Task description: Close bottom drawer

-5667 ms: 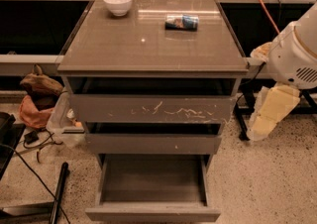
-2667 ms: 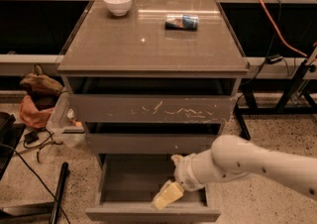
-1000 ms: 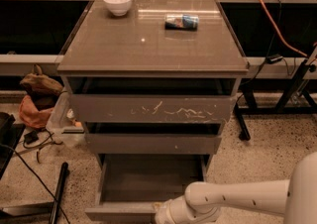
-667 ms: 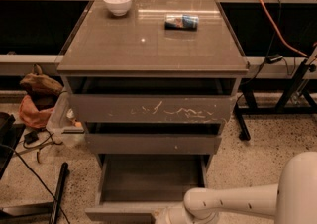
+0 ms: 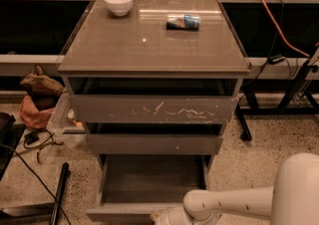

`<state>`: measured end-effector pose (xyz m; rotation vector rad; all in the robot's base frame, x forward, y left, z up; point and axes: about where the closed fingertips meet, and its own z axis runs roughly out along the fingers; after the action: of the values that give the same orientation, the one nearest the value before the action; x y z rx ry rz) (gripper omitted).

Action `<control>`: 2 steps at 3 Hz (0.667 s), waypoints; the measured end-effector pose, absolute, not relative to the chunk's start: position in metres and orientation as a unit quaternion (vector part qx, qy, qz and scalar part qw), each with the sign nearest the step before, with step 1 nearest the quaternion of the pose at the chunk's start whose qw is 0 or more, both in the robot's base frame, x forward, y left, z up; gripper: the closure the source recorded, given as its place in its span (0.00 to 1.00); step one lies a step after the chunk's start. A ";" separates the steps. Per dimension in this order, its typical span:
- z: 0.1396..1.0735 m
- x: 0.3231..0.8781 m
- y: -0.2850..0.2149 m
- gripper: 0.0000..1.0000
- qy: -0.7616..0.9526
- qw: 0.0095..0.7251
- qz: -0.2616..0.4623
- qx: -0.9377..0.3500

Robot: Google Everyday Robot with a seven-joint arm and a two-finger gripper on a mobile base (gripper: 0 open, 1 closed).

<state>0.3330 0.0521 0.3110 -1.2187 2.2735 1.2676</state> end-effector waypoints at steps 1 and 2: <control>0.270 0.338 0.059 0.00 0.776 0.137 0.451 -0.419; 0.230 0.346 0.071 0.00 0.771 0.146 0.452 -0.424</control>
Offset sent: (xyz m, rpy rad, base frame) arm 0.0262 0.0301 -0.1289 0.0547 -0.0470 0.0099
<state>0.3459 0.0708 0.2302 -1.2220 2.2190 1.3015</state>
